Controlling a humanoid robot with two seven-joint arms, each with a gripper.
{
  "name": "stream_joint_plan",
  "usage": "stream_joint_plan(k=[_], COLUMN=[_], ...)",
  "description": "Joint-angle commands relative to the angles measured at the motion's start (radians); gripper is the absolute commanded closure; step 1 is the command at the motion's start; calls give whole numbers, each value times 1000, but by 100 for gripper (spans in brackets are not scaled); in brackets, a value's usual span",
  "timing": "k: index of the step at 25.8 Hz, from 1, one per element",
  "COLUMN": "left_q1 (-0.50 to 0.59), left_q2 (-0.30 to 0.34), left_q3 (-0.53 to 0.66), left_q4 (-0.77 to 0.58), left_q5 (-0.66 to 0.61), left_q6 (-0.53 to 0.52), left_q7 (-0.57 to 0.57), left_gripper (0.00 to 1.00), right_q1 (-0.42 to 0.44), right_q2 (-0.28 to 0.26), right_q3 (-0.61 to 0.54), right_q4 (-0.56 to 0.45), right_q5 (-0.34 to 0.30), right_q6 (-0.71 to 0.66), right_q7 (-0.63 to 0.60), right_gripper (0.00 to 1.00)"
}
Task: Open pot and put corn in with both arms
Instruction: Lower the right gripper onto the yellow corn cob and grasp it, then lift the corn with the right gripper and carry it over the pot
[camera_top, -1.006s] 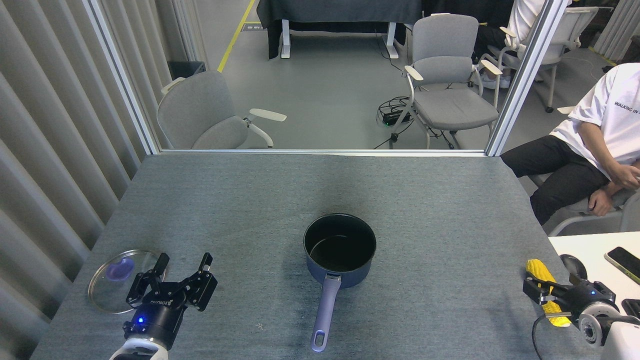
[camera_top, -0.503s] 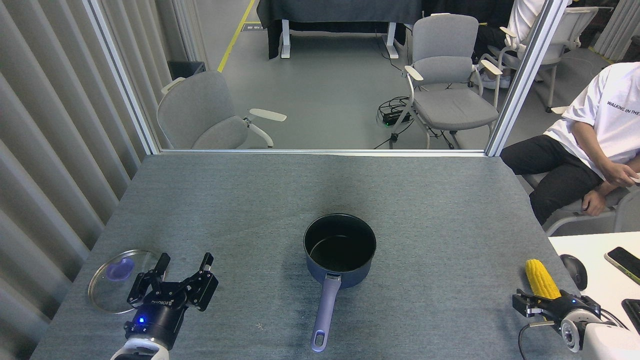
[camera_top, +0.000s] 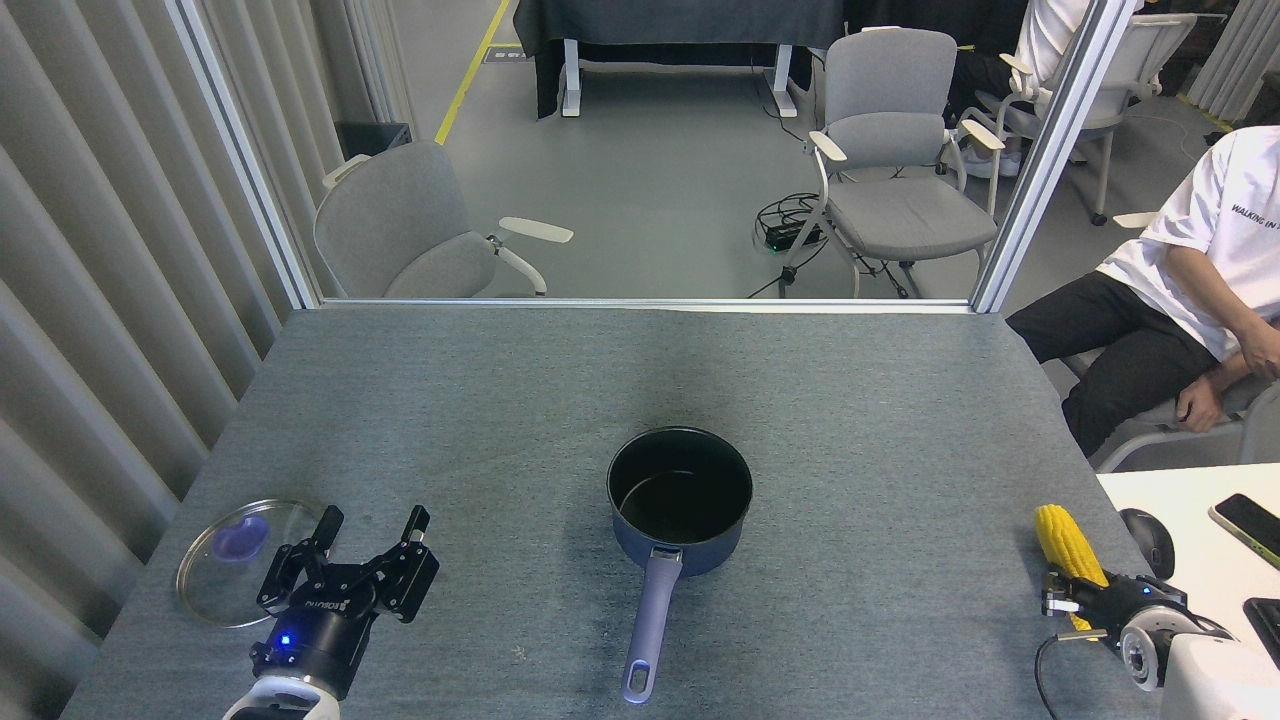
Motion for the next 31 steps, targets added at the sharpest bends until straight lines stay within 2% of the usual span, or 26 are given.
stream_joint_plan(k=[1,5,8,11,12,14,18,20,26,31], left_q1=[0,0,0,0,0,0,1,1,1,1], left_q2=[0,0,0,0,0,0,0,0,0,0], left_q3=[0,0,0,0,0,0,0,0,0,0], left_q4=[0,0,0,0,0,0,0,0,3,3], left_q5=[0,0,0,-1,0,0,0,0,0,0], left_q6=[-2,-2,-2,-2,-2,-2,-4,-4,-6,-6], left_q7=[0,0,0,0,0,0,0,0,0,0], left_gripper=[1,1,1,1,1,1,1,1,1,1], right_q1=[-8,-9,-11,-37,-52,-107,-235,-268,-282,-267], right_q2=[-2,-10,-12,11,30,110,251,315,452,504], right_q3=[-2,-3,-5,-6,-3,-3,32,118,337,449], right_q4=[-11,-44,-111,-219,-252,-294,-309,-309,-307,-298], right_q5=[-65,-145,-148,-151,-149,-148,-132,-125,-125,-123], right_q6=[-32,-148,-170,-167,-160,-142,22,87,297,393], right_q7=[2,6,22,146,204,285,310,312,433,437], right_gripper=[98,100,100,100,100,100,100,100,100,100])
